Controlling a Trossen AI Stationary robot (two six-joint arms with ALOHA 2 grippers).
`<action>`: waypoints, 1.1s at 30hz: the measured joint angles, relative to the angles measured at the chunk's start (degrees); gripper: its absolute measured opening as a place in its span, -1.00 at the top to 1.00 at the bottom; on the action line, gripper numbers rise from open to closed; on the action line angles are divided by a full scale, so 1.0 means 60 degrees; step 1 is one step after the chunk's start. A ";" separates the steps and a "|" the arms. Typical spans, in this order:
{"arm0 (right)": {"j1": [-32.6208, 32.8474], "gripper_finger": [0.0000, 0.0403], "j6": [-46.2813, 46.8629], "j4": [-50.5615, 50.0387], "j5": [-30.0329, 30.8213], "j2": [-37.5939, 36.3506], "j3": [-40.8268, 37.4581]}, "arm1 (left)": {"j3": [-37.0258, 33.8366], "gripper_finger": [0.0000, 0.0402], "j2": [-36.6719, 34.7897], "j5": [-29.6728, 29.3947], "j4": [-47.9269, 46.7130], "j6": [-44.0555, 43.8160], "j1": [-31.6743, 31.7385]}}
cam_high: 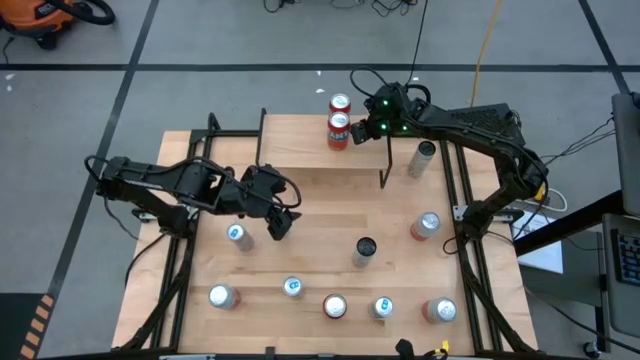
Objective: Place canned beverage on shelf
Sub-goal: Put the top orange soda can aligned with the other orange soda can on the shelf, then put the top right white and yellow soda can on the shelf
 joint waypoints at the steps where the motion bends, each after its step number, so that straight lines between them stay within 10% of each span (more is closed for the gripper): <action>1: 0.0000 1.00 0.0004 0.0000 0.0000 0.0000 0.0000 | 0.0000 -0.94 0.0000 0.0003 -0.0003 0.0000 0.0000; 15: 0.0419 1.00 0.0533 -0.0915 0.0105 -0.1319 0.0000 | 0.0000 -0.94 0.0000 0.0330 -0.0591 -0.0029 -0.0011; 33: 0.4275 1.00 0.1373 -0.3656 0.1829 -0.2869 0.0000 | 0.0000 -0.94 0.0004 0.2052 -0.2823 -0.1520 -0.0067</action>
